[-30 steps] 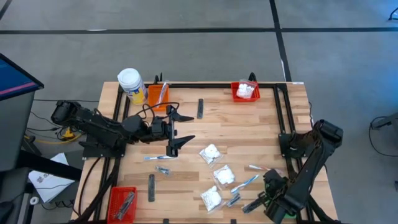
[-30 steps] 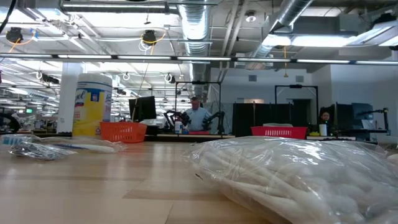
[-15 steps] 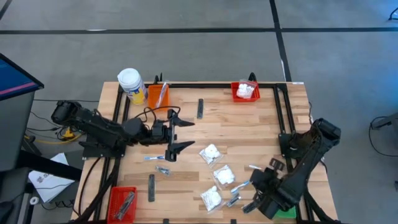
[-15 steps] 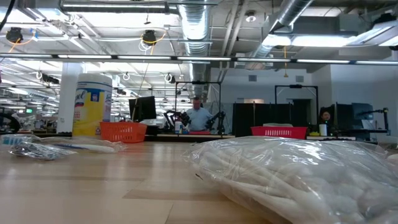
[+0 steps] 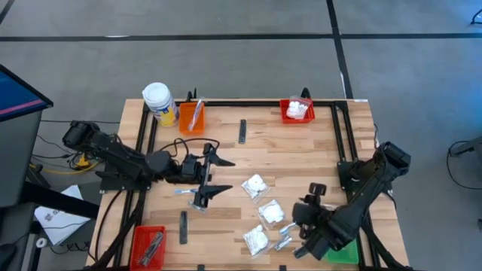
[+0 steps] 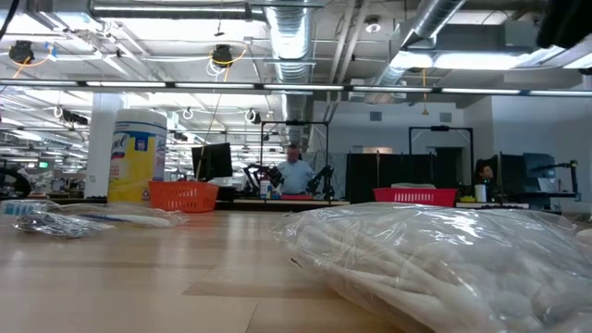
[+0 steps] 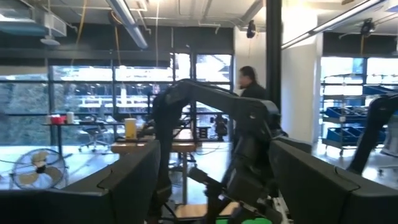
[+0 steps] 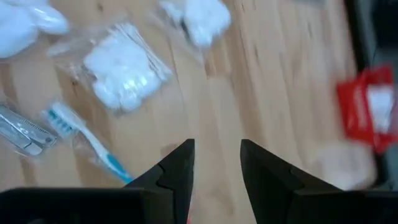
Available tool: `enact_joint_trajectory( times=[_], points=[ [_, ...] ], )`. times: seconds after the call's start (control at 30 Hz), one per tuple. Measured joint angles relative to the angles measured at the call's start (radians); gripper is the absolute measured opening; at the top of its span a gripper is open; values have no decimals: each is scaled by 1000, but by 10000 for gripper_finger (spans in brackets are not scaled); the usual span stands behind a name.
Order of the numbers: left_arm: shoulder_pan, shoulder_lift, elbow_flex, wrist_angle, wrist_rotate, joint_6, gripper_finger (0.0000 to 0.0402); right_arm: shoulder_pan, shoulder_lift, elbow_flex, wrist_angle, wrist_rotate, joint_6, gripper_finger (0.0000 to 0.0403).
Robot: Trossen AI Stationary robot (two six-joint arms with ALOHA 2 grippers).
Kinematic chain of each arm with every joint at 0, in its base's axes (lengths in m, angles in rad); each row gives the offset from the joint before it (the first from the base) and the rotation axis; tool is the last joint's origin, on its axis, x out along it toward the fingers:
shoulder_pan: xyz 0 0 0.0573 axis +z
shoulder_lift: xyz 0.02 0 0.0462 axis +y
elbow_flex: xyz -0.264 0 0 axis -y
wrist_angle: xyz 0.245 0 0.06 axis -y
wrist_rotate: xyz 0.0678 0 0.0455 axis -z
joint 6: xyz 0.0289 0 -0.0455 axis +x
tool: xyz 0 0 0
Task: Pick & Place Travel size toiletries
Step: Stack the top cotton pack on top of the cotton pack in the red bin
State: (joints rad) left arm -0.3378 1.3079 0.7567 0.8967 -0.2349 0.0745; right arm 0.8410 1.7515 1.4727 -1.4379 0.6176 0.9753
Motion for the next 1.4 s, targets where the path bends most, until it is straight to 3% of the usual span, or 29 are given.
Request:
enact_joint_trajectory(
  times=[0.2, 0.5, 0.63, 0.83, 1.13, 1.4],
  points=[
    [-41, 0, 0, -32, 0, -9, 296, 9, 0, 0, 83, 100, -200, 115],
    [-98, 0, 0, -39, -13, -13, 296, -4, 0, -69, 173, 224, -343, 106],
    [-115, 0, 0, -45, -56, -13, 296, -22, -24, -139, 266, 224, -408, 98],
    [-123, 0, 0, -52, -83, -13, 296, -55, -162, -303, 492, 218, -484, 88],
    [-121, 0, 0, -70, -90, -38, 296, -79, -483, -577, 870, 212, -513, 86],
    [-121, 0, 0, -95, -136, -57, 296, -82, -660, -715, 1139, 191, -604, 87]
  ],
)
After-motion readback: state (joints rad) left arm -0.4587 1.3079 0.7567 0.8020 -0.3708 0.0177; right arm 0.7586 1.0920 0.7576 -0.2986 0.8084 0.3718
